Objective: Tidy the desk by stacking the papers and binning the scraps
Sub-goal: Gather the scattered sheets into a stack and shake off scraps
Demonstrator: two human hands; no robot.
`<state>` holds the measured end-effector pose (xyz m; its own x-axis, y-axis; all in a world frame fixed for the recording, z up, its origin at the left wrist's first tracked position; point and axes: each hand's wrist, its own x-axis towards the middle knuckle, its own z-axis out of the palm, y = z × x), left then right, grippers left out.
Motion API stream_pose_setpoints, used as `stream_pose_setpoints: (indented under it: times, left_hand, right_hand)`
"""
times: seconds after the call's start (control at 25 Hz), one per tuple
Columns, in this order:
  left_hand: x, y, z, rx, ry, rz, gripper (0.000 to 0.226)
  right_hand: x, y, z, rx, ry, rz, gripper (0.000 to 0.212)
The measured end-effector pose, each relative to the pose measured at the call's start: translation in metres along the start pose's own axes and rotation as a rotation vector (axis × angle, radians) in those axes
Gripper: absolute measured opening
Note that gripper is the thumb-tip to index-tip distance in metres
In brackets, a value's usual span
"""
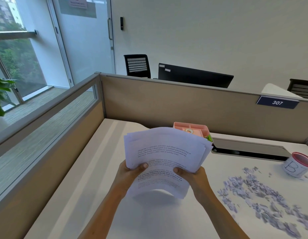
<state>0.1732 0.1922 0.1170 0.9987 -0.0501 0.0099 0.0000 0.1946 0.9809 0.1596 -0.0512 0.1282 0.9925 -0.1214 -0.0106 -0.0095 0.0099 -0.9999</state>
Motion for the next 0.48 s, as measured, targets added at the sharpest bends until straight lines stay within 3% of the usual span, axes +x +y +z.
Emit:
stream_pose_setpoints:
  times: [0.12, 0.36, 0.48]
  left_hand:
    - [-0.005, -0.015, -0.009, 0.054, -0.006, -0.013, 0.042]
    - [-0.008, -0.03, 0.004, 0.154, 0.07, -0.038, 0.012]
    - [-0.007, -0.023, -0.001, 0.112, 0.025, -0.002, 0.022]
  right_hand:
    - [-0.002, 0.009, -0.008, 0.021, -0.047, 0.026, 0.046]
    - [-0.004, 0.02, -0.003, 0.027, -0.041, 0.058, 0.024]
    - [0.0, 0.013, -0.007, 0.056, -0.055, 0.045, 0.028]
